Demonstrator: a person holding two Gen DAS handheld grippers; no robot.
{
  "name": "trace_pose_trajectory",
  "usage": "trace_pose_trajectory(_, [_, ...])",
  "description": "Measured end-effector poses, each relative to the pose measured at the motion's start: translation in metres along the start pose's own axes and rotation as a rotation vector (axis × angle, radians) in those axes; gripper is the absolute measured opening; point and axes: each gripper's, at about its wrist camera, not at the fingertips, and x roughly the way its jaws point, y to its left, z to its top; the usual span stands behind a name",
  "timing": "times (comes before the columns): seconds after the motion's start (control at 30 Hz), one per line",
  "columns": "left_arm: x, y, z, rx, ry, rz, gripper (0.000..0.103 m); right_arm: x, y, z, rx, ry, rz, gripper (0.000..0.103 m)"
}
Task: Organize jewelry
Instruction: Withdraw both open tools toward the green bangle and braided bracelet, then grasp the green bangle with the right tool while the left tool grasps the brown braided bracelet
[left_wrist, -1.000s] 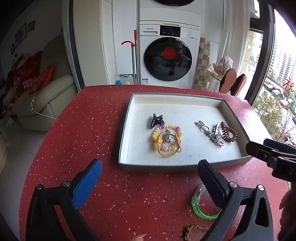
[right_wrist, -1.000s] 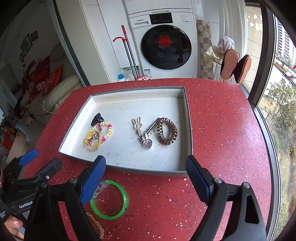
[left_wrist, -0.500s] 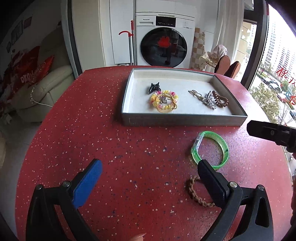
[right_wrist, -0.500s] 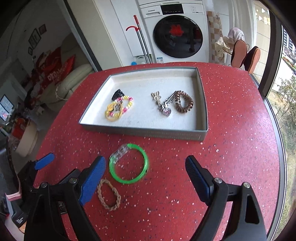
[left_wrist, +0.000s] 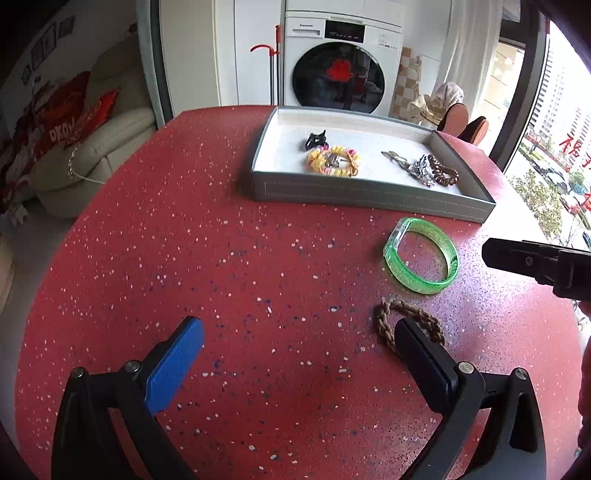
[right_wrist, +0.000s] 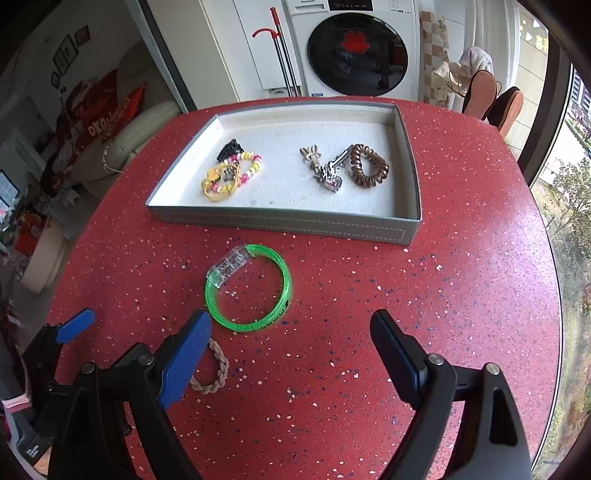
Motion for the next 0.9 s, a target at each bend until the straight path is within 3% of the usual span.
trace_pose_trajectory(0.47, [0.013, -0.028, -0.007, 0.026, 0.041, -0.02, 0.103, 0.033, 0.001, 0.012, -0.037, 0.053, -0.019, 0.088])
trace_pose_trajectory(0.7, [0.02, -0.04, -0.011, 0.019, 0.062, 0.001, 0.103, 0.046, 0.008, 0.017, -0.083, 0.072, -0.025, 0.066])
trace_pose_trajectory(0.73, [0.022, -0.042, -0.011, 0.018, 0.066, 0.001, 0.095, 0.048, 0.009, 0.016, -0.088, 0.076, -0.029, 0.064])
trace_pose_trajectory(0.87, [0.024, -0.049, -0.011, 0.034, 0.067, 0.018, 0.088, 0.049, 0.014, 0.015, -0.125, 0.06, -0.063, 0.056])
trace_pose_trajectory(0.9, [0.024, -0.05, -0.011, 0.039, 0.064, 0.016, 0.086, 0.049, 0.015, 0.015, -0.134, 0.057, -0.074, 0.05])
